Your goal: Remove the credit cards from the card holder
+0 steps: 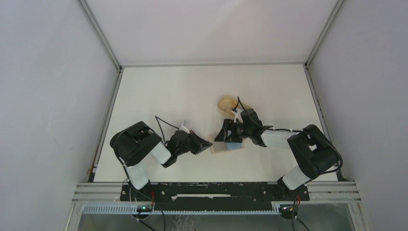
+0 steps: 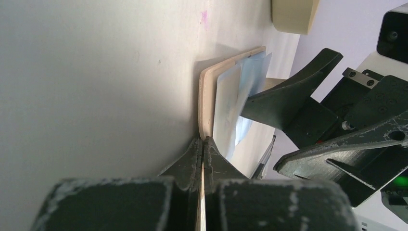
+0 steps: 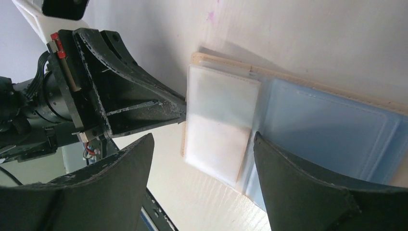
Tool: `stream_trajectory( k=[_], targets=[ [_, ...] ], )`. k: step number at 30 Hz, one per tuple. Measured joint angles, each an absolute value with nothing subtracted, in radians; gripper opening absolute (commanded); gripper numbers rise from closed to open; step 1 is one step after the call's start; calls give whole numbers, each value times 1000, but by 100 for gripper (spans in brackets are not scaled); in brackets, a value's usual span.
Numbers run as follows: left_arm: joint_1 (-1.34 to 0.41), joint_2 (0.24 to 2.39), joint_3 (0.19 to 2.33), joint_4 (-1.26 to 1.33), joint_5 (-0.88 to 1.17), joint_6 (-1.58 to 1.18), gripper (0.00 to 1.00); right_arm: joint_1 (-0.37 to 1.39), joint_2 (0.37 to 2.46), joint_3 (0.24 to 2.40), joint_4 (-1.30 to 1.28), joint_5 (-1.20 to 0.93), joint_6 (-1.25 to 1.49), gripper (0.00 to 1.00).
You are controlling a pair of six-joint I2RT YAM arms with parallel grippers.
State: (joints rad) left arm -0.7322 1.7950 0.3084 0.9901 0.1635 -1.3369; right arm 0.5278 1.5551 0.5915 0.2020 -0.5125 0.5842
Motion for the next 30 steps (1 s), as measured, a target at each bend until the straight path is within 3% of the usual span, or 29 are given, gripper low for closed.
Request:
stream_trajectory(
  k=[11,30],
  targets=[
    [-731,1792,309,984,163,-1337,0,543,1574,592,239,-485,580,85],
    [-731,1781,314,959,164,-1336,0,650,1533,598,196,-250,585,88]
  ],
)
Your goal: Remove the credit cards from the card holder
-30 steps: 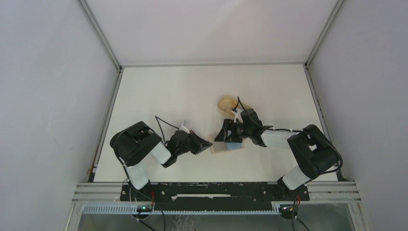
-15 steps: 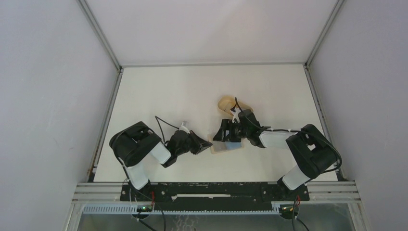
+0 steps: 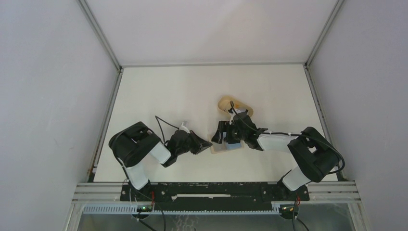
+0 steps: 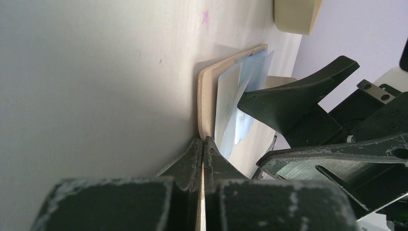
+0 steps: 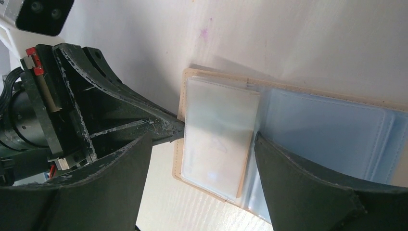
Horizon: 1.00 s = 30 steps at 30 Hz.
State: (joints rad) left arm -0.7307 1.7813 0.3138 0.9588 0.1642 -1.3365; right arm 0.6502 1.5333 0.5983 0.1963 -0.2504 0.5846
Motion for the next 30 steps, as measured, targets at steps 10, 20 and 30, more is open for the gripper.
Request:
stream_trajectory(
  k=[10,20,30],
  targets=[
    [-731,1773,316,943,163,-1336,0,782,1528,675,39,-48,530,88],
    [-731,1766,315,933,163,-1336,0,939,1528,805,-225,228,451,68],
    [-731,1762,313,931,162,-1336,0,974,1536,813,-292,294,410,71]
  ],
)
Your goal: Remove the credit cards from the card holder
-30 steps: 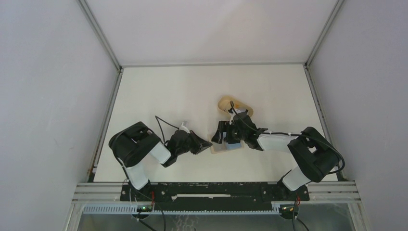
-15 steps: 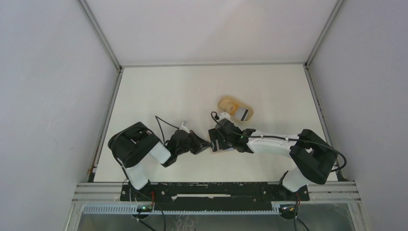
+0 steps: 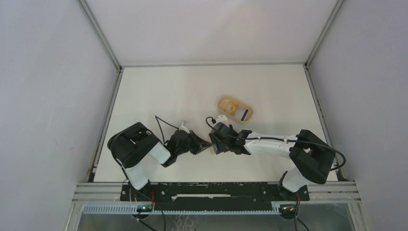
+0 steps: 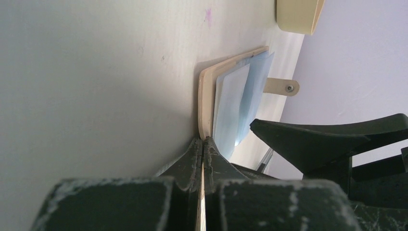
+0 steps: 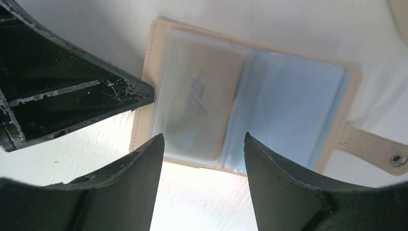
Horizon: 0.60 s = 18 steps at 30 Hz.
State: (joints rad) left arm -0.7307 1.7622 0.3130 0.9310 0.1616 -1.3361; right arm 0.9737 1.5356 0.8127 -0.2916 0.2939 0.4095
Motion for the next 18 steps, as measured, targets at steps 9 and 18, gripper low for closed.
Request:
stream_trajectory(
  k=[9,18],
  targets=[
    [-731,1762,307,939,162,-1336,0,986,1567,820,-280,266,396,71],
    [-731,1763,306,940,162,-1336,0,991,1619,847,-270,270,381,73]
  ],
)
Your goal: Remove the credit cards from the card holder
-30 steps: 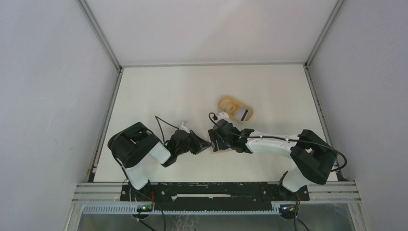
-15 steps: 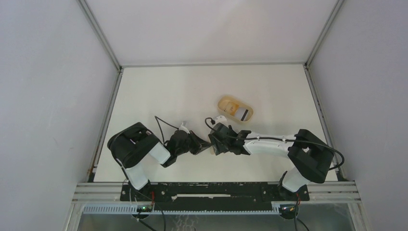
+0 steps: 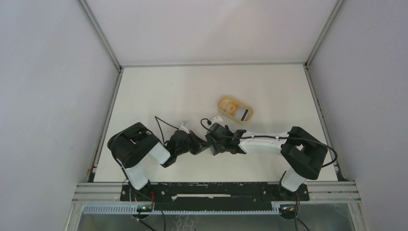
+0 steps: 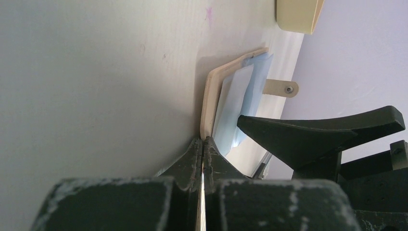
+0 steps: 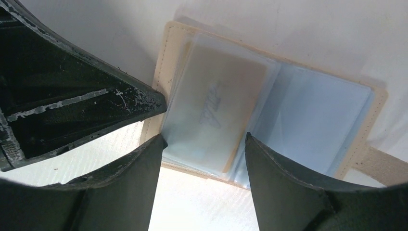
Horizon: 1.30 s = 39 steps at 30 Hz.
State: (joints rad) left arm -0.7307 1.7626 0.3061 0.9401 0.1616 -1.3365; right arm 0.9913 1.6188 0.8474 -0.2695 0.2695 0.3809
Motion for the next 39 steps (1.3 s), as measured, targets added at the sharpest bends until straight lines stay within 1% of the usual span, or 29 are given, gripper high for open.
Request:
stream_trajectory(
  k=[11,26,30,34,39],
  targets=[
    [-731,1764,306,943,162,-1336,0,988,1625,862,-289,326,364,77],
    [-731,1765,304,948,162,-1336,0,931,1595,862,-380,393,345,82],
    [-731,1765,303,949,162,-1336,0,921,1595,865,-396,399,346,86],
    [-731,1765,303,950,162,-1336,0,894,1596,885,-446,418,351,89],
    [-731,1765,302,952,162,-1336,0,804,1609,922,-528,441,402,93]
  ],
)
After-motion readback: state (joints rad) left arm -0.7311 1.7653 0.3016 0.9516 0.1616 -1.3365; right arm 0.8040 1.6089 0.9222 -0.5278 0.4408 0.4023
